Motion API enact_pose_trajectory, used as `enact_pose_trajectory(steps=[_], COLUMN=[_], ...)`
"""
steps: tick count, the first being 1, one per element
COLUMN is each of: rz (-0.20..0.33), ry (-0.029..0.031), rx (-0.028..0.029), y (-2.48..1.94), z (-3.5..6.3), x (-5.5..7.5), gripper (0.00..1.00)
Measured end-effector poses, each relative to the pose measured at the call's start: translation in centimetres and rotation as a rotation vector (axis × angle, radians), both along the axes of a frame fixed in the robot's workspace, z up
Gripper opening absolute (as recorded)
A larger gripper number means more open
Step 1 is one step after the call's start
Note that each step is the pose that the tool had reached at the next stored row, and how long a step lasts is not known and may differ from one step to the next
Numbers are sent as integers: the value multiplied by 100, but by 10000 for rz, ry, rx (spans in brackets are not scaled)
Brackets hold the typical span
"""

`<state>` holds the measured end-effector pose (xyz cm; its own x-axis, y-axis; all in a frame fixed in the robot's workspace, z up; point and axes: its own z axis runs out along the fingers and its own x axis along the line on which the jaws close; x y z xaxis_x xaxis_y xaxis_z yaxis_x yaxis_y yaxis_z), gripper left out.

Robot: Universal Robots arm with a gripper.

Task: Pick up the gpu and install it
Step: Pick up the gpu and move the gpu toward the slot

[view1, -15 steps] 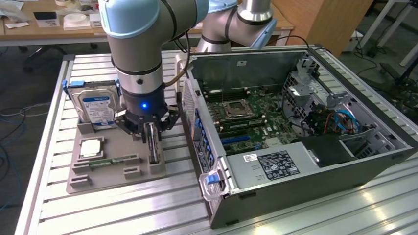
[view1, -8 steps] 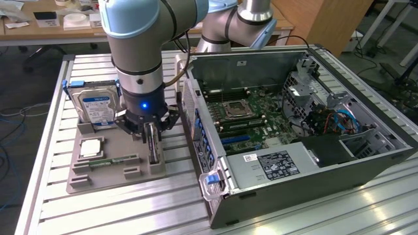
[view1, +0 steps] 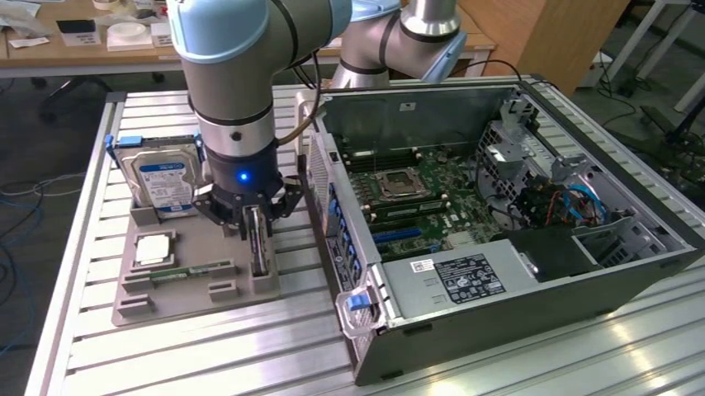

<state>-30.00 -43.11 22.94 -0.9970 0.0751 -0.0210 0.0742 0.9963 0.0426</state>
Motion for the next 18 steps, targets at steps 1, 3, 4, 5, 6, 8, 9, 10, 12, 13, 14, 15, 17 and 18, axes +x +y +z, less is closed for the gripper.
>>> enact_pose_trajectory(steps=[1,3,4,5,6,8,9,10,12,13,14,15,17,18], rz=[0,-1,-1,-2,-1,-1,-2,-1,-2,-1,-1,-1,-2,-2], ry=[1,0,-1,-1,0,-1,-1,-1,0,-1,-1,-1,1,0], rx=[4,6,7,7,7,6,6,7,7,7,7,7,6,6], y=[0,1,1,1,1,1,1,1,1,1,1,1,1,1], z=[0,0,-1,-1,-1,-1,-1,-1,-1,-1,-1,-1,0,-1], x=[0,0,0,0,0,0,0,0,0,0,0,0,0,0], gripper=[42,42,42,42,42,42,42,42,42,42,40,34,34,28])
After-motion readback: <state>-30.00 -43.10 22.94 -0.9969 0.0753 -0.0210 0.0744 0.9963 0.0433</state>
